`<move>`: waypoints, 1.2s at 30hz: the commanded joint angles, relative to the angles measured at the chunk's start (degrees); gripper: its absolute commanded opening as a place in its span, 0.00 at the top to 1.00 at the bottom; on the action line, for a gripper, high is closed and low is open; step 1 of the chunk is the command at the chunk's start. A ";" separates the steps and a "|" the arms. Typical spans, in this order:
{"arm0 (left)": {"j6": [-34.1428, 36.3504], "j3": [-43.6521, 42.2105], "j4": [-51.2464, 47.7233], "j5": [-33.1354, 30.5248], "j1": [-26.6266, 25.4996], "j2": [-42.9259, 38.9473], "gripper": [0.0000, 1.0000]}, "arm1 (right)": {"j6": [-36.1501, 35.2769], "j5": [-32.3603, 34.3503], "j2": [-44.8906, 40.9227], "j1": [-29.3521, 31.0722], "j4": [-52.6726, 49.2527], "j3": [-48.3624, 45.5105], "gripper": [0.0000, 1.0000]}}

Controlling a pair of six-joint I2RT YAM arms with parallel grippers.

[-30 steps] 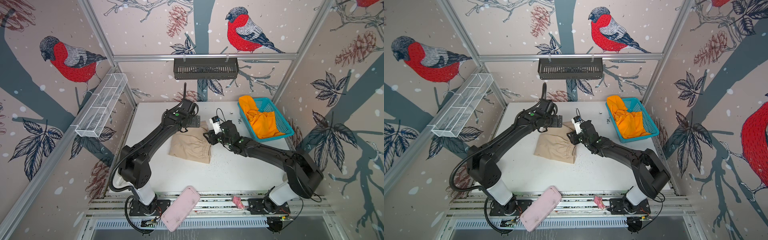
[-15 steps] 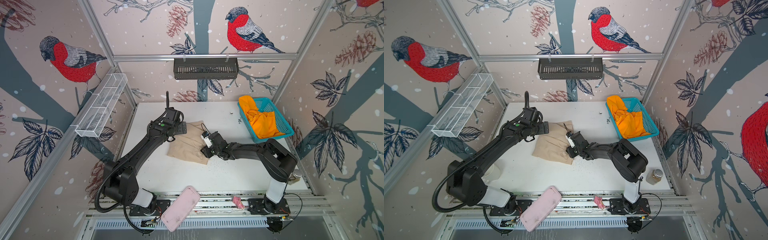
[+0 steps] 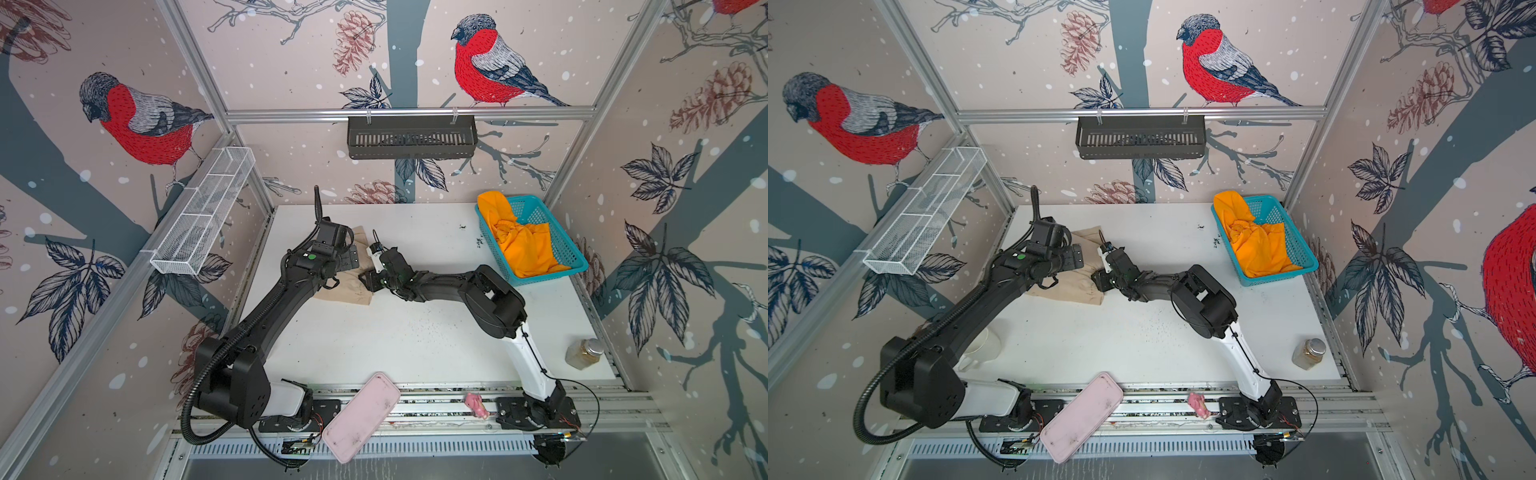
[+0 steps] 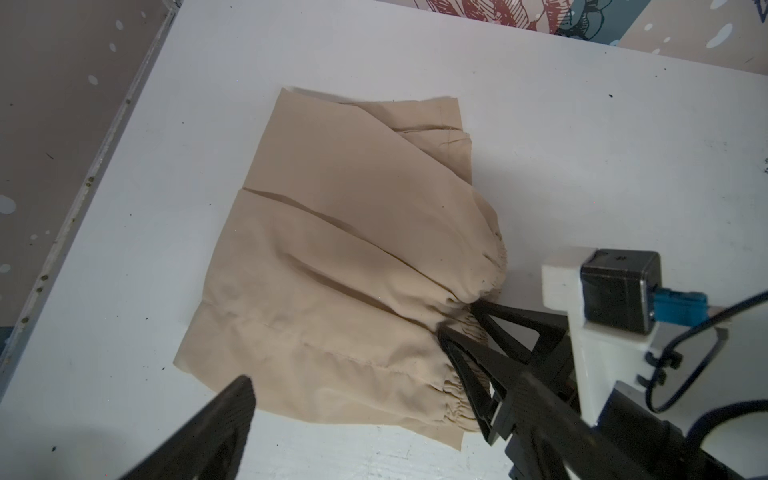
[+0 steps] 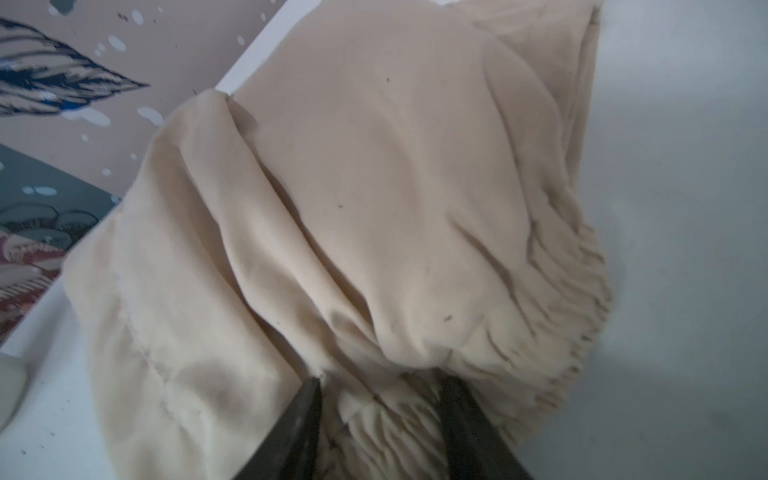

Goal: Fold and stack the shorts
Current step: 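Release the shorts with the right gripper and move it toward the teal basket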

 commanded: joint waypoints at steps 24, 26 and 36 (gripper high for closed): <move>-9.63 -15.77 24.92 21.39 2.31 16.31 0.03 | 0.39 6.34 -46.89 -11.27 6.03 -46.42 0.28; -7.90 -14.78 24.95 20.47 4.19 17.50 0.03 | 0.33 6.55 -47.42 -11.24 5.16 -46.82 0.28; 1.26 -1.83 20.95 13.93 13.13 27.49 0.03 | -3.76 8.82 -50.57 -16.28 -7.06 -41.08 0.27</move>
